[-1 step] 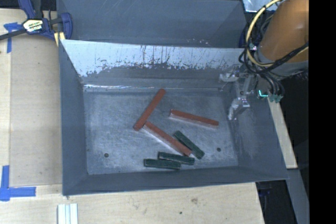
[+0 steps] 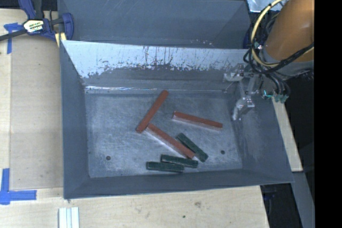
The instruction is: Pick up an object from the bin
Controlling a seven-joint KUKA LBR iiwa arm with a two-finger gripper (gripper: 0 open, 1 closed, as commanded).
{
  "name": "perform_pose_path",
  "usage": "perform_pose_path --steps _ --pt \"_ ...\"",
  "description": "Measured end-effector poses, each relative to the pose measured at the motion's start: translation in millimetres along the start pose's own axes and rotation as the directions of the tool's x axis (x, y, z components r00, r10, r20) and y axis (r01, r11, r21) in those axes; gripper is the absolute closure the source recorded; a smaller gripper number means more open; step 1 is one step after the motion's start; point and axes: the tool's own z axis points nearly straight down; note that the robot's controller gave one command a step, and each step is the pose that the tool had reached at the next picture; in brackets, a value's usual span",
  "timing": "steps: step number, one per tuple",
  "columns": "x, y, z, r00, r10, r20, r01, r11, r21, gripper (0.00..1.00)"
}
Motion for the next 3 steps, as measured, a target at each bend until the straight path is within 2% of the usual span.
perform_pose_path --steps 1,2,3 --pt "16.7 10.8 97.1 1.0 -0.008 0.009 0.008 1.0 0.004 1.0" --pt "12.5 12.7 97.9 0.999 -0.007 0.032 0.007 1.0 0.004 0.0" --pt "12.8 12.8 98.0 0.999 -0.008 0.032 0.008 1.0 0.005 0.0"
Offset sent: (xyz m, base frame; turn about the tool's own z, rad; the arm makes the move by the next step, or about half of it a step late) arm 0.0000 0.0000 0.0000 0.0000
